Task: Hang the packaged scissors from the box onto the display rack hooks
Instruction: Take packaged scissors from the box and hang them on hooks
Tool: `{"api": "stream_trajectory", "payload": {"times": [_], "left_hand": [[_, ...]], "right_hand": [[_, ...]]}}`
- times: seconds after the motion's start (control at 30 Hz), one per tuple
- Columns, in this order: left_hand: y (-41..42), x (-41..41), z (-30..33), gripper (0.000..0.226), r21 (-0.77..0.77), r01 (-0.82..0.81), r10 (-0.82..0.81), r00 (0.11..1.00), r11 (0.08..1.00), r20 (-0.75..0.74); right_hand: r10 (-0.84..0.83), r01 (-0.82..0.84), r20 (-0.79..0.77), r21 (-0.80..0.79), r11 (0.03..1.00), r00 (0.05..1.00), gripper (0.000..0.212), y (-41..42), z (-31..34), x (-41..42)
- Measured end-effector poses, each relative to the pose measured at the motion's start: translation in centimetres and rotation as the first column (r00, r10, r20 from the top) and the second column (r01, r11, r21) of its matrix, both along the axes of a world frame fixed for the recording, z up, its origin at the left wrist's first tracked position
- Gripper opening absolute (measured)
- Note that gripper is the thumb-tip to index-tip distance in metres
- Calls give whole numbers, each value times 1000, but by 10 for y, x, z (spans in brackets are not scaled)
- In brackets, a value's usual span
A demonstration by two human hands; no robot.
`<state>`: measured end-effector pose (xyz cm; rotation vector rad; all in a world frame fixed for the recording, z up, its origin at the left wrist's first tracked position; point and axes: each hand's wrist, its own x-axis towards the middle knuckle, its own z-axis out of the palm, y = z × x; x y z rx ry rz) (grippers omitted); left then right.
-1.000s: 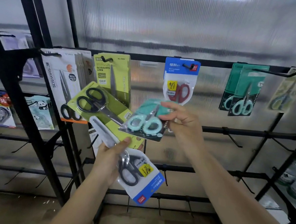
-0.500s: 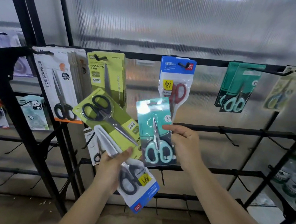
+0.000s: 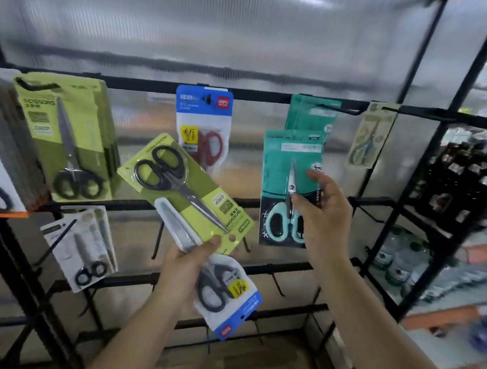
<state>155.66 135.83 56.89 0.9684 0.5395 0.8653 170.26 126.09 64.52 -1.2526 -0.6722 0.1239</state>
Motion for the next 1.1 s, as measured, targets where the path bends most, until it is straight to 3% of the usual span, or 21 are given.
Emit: {"api": "stream_trajectory", "payload": {"times": [0.2,0.6,0.8,0.93,1.1], "left_hand": [[-21,40,1,21,-27,76,-76,997,997,26],[-28,70,-1,19,-18,37,-37,999,999,16],[-26,68,1,25,39,-4,4,1000,999,-9],[-29,70,12,29,70,6,-9,999,998,41],[-33,71,19,33,119,14,-21,998,993,52]], "right_hand": [[-204,196,224,56,979,953,52,-26,32,43],[-93,145,275,-175,974,957,61,-34,40,93],[-73,200,384,-302,932,920,62,2,42,119],[1,137,327,-399,906,945,66,40,41,149],[-88,184,276,-344,921,957,63,37,21,141]]}}
